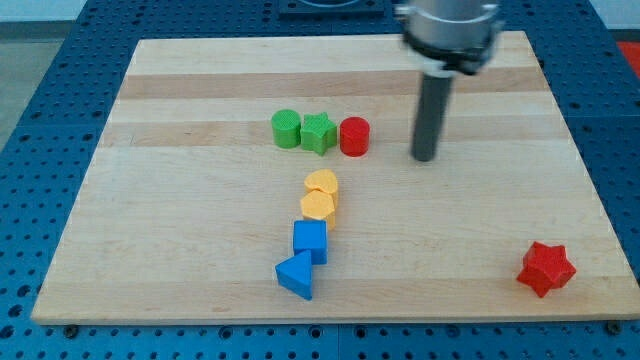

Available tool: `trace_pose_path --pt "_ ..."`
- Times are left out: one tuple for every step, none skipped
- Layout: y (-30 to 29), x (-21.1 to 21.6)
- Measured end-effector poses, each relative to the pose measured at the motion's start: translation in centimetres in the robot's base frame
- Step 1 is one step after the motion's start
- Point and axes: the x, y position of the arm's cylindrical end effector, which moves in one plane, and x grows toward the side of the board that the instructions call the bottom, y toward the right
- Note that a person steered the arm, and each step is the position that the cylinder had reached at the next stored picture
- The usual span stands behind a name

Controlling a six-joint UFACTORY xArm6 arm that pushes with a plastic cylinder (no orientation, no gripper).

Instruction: Move your arm to the bottom of red star

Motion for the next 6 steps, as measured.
trace_pose_path --pt "6.3 3.5" --pt "9.3 8.2" --pt "12.2 8.3" --pt "14.4 8.9" --pt "14.4 11.7" --pt "13.2 14.7"
